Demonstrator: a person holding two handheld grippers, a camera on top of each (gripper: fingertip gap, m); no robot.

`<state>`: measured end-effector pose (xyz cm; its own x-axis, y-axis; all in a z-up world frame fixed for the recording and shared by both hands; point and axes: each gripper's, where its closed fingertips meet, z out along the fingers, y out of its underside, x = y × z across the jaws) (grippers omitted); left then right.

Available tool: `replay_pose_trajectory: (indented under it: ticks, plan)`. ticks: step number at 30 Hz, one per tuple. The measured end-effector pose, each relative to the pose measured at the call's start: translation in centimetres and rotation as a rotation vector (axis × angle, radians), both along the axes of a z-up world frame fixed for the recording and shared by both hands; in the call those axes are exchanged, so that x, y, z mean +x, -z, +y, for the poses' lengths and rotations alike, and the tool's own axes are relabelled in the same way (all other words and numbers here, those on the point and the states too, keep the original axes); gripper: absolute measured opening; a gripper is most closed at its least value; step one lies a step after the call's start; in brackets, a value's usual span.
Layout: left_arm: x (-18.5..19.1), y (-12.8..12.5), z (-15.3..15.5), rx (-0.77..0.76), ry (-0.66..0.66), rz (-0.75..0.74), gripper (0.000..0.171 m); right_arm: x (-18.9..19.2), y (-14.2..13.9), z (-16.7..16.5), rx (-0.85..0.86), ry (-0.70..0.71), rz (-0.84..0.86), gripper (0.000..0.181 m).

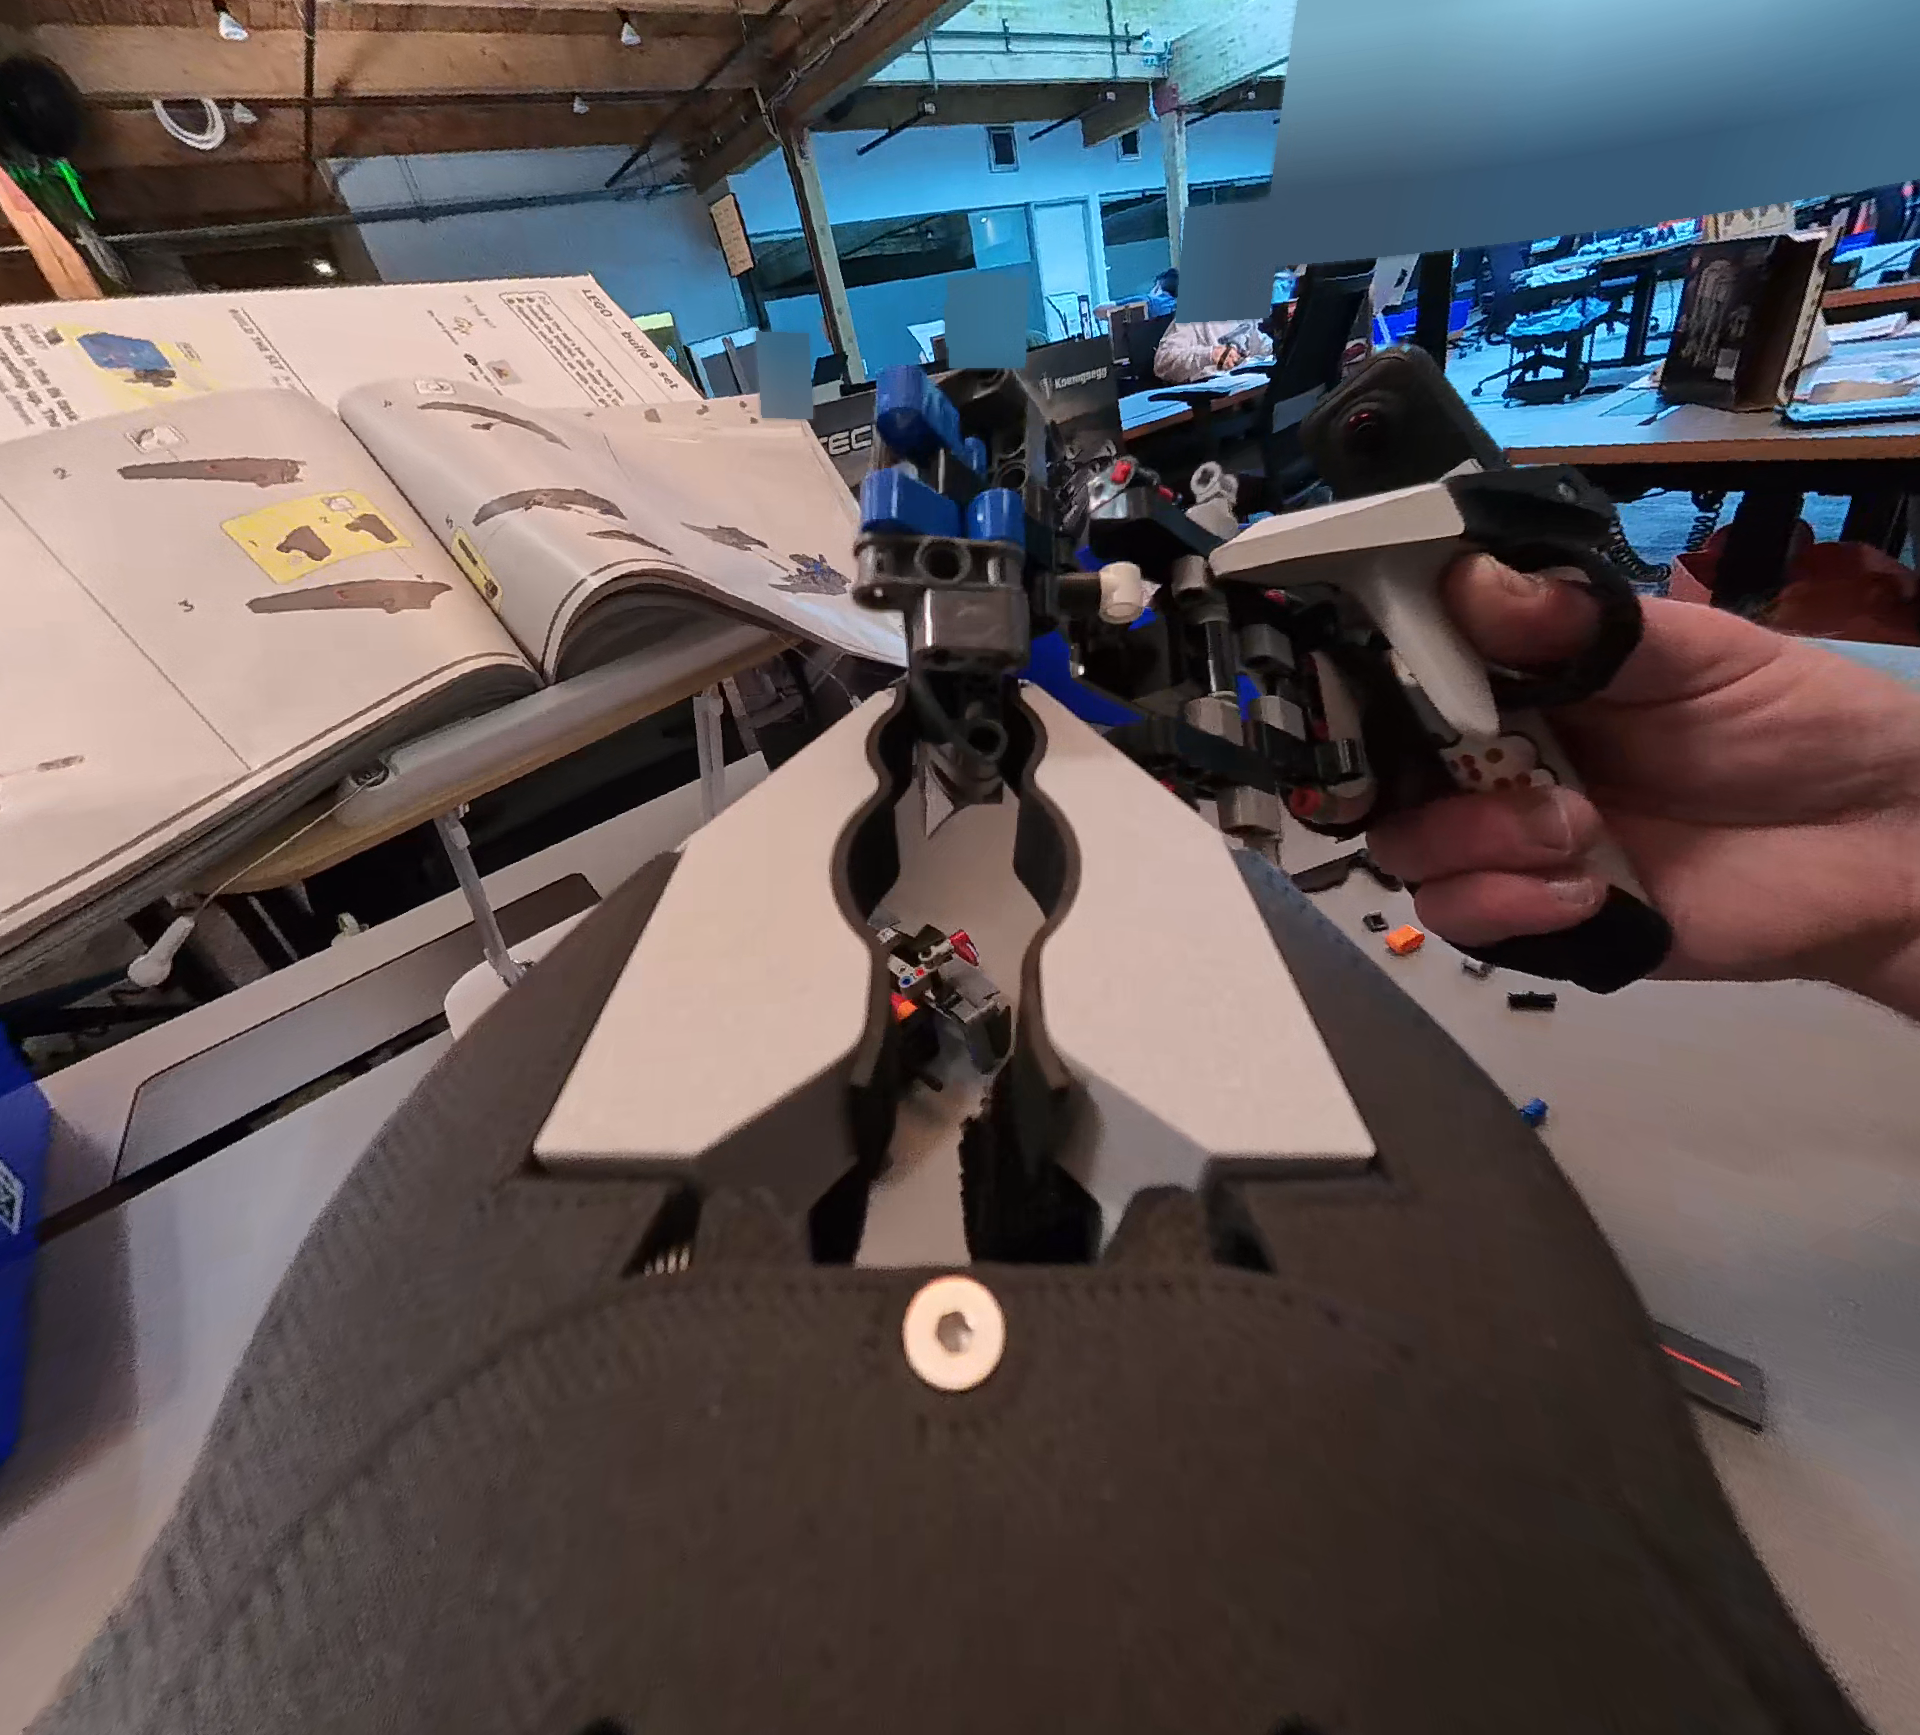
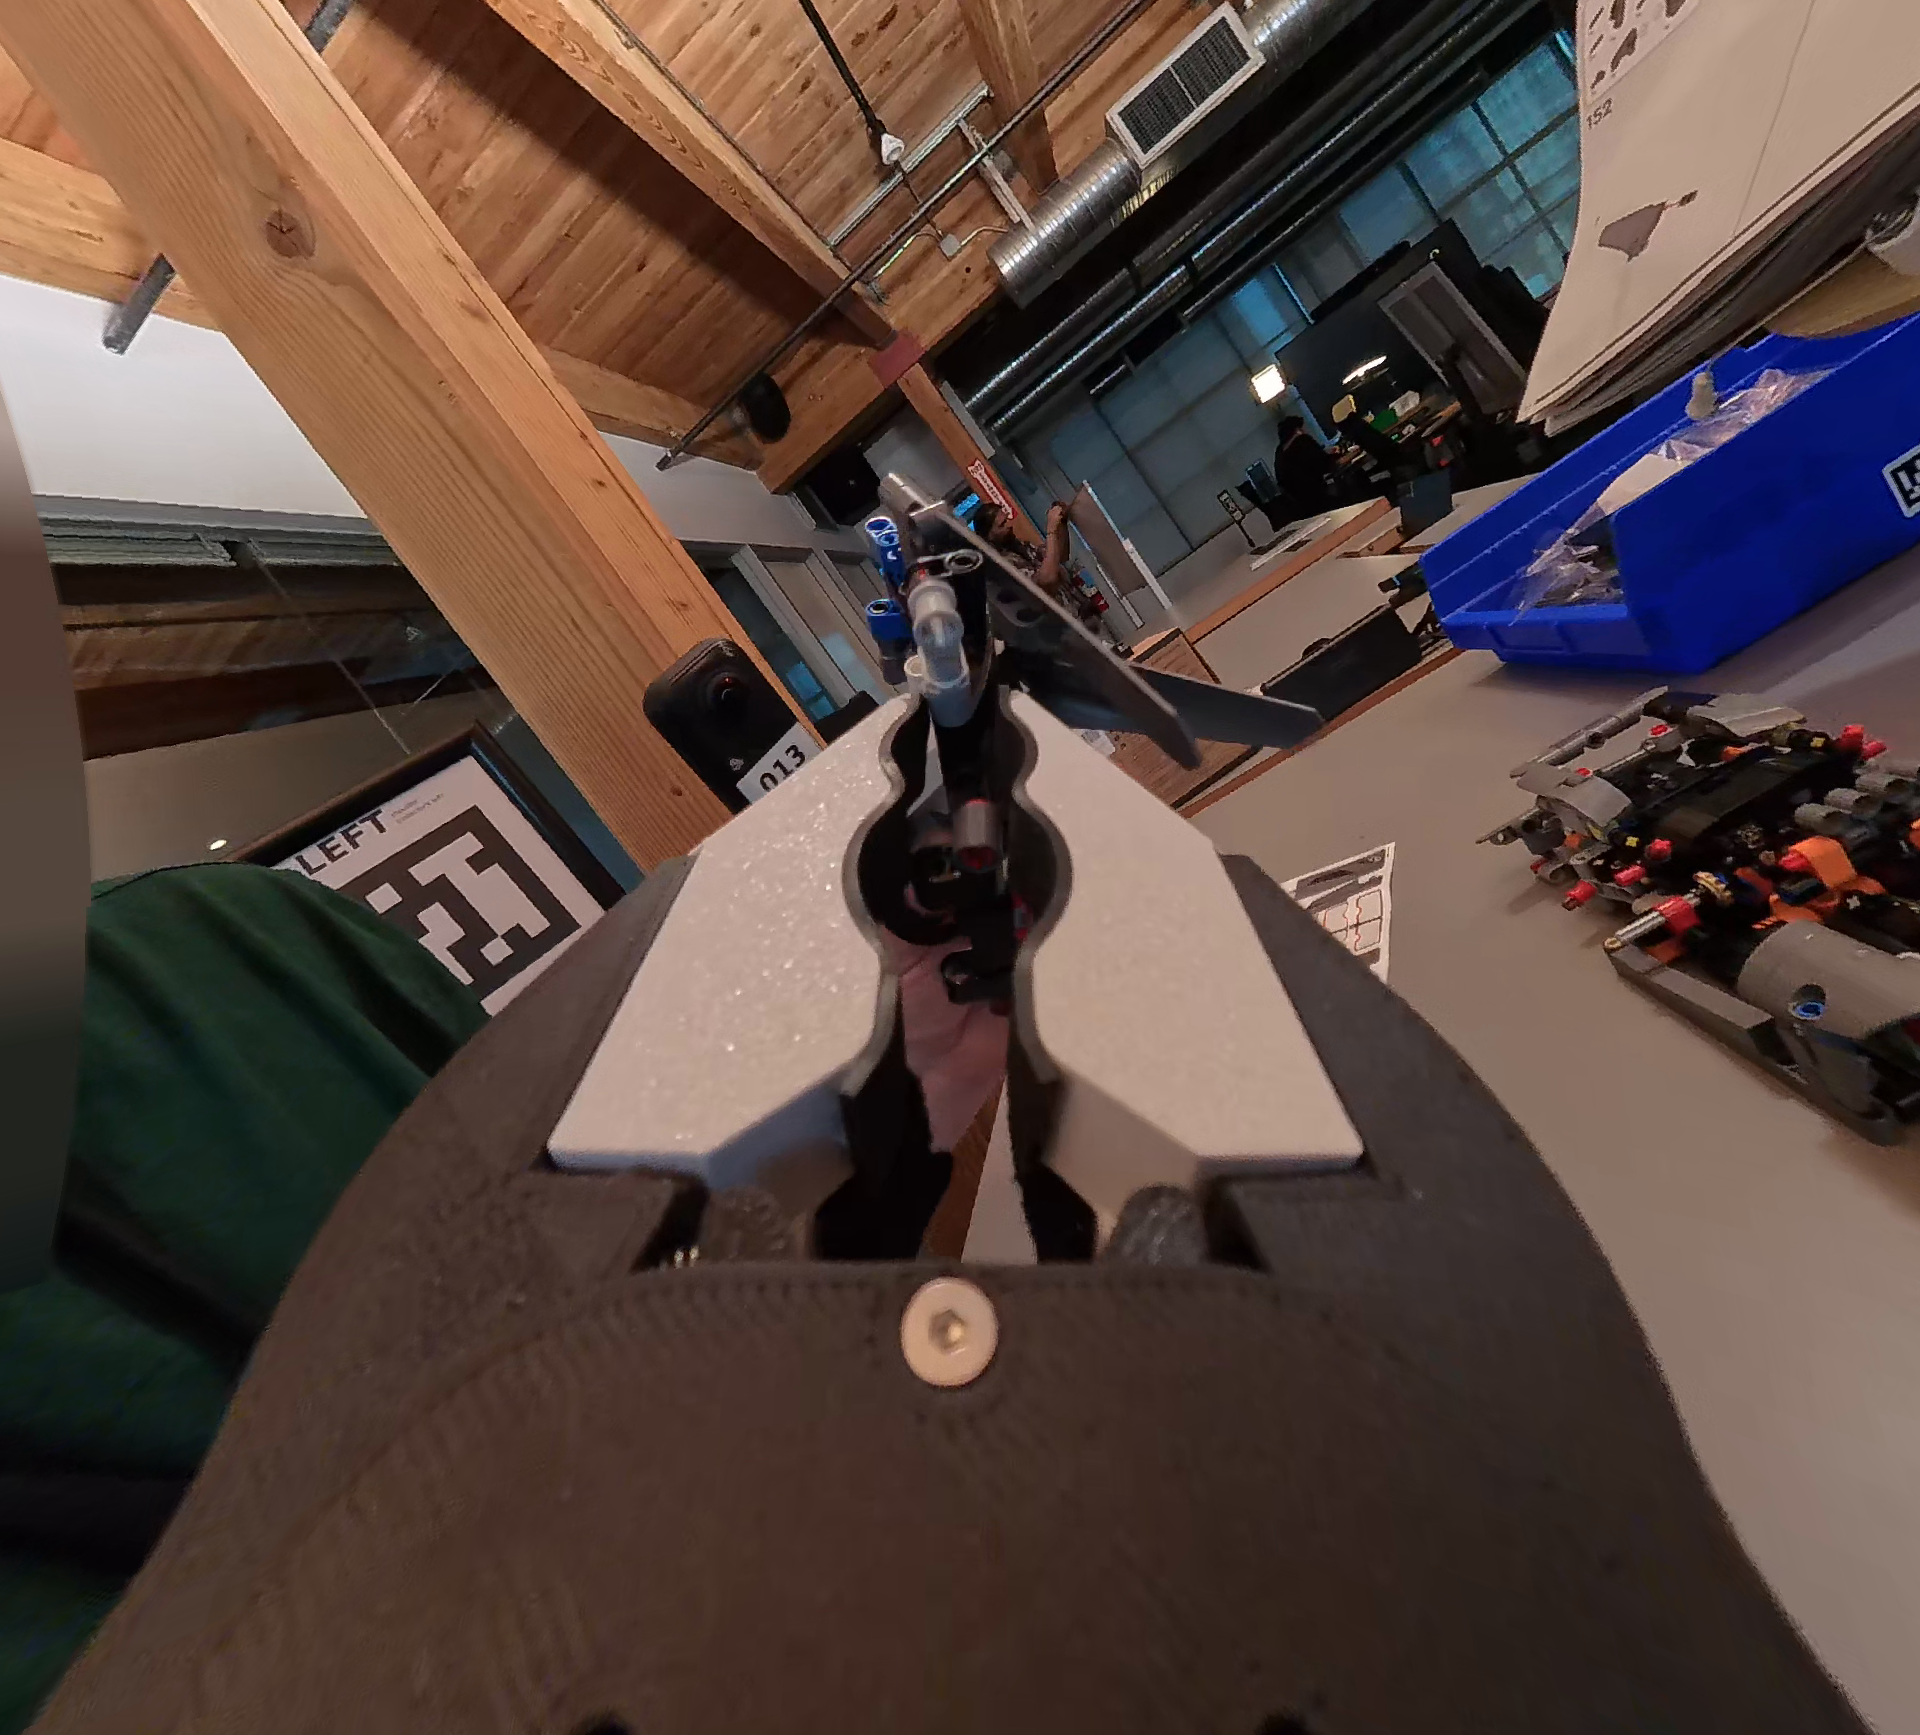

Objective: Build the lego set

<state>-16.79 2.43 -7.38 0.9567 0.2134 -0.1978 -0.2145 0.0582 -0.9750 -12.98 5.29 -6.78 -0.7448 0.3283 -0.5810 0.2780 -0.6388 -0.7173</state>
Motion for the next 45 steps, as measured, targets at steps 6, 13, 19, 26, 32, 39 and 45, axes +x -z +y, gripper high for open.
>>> replay_pose_trajectory:
  ticks: [6,13,19,26,32,39,45]
  plan:
    - [-0.1,-0.4,0.0,-0.002,-0.012,0.017,0.014,-0.1,0.5,0.8,0.014,0.032,0.005,0.008]
    - [0.0,-0.6,0.1,-0.013,-0.048,0.065,0.014,0.0,0.7,0.9,0.031,0.042,-0.012,0.007]
    - [-0.1,-1.0,-0.1,-0.021,-0.112,0.156,0.014,0.4,0.3,0.7,0.006,0.054,-0.035,0.007]
    - [-0.8,-0.9,-0.1,-0.022,-0.163,0.185,0.014,1.0,-0.2,0.2,0.002,0.063,-0.033,0.007]
    - [-0.8,-0.8,-0.1,-0.015,-0.131,0.147,0.014,1.1,-0.3,0.2,0.017,0.077,-0.025,0.007]
    - [-0.9,-0.7,-0.1,-0.023,-0.127,0.136,0.014,1.2,-0.6,0.0,0.010,0.061,-0.028,0.007]
    - [-1.2,-0.7,-0.2,-0.028,-0.140,0.141,0.014,1.6,-1.0,-0.5,0.017,0.058,-0.020,0.007]
